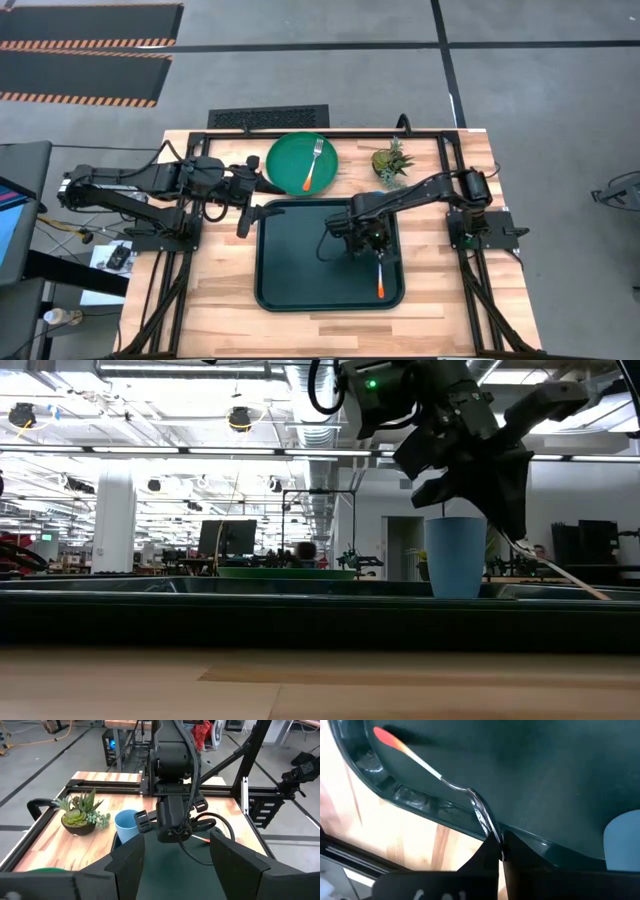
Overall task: Pick and place plate/cup/fork/spoon on tray
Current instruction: Put the orange spoon to the bottom of the blue cup on the black table tray, then put the orange fork to the left of the orange spoon on the black table tray
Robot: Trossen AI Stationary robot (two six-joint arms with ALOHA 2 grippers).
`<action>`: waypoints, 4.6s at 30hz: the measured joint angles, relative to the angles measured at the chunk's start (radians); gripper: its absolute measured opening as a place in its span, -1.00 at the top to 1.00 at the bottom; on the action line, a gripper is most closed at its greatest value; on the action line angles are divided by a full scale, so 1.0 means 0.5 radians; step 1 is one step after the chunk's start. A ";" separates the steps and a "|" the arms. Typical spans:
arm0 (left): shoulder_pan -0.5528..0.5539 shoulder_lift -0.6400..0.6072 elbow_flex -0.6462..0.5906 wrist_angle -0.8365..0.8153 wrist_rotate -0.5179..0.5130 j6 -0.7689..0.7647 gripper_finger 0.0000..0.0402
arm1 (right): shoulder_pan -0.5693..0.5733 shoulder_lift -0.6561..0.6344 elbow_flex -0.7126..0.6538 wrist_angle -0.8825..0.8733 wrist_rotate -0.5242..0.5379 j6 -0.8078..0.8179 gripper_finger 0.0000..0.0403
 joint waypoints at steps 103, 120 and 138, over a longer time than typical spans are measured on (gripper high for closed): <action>0.921 1.865 0.083 0.741 -0.409 -0.801 1.00 | 0.458 -0.958 0.124 0.684 0.563 1.173 0.49; 0.542 1.017 0.040 0.798 -0.310 -0.700 1.00 | 0.594 -1.609 -0.124 0.652 1.624 1.589 0.49; -0.145 0.973 -0.527 2.690 -0.439 -0.628 1.00 | 0.461 -1.796 -0.887 2.536 1.752 0.696 -0.21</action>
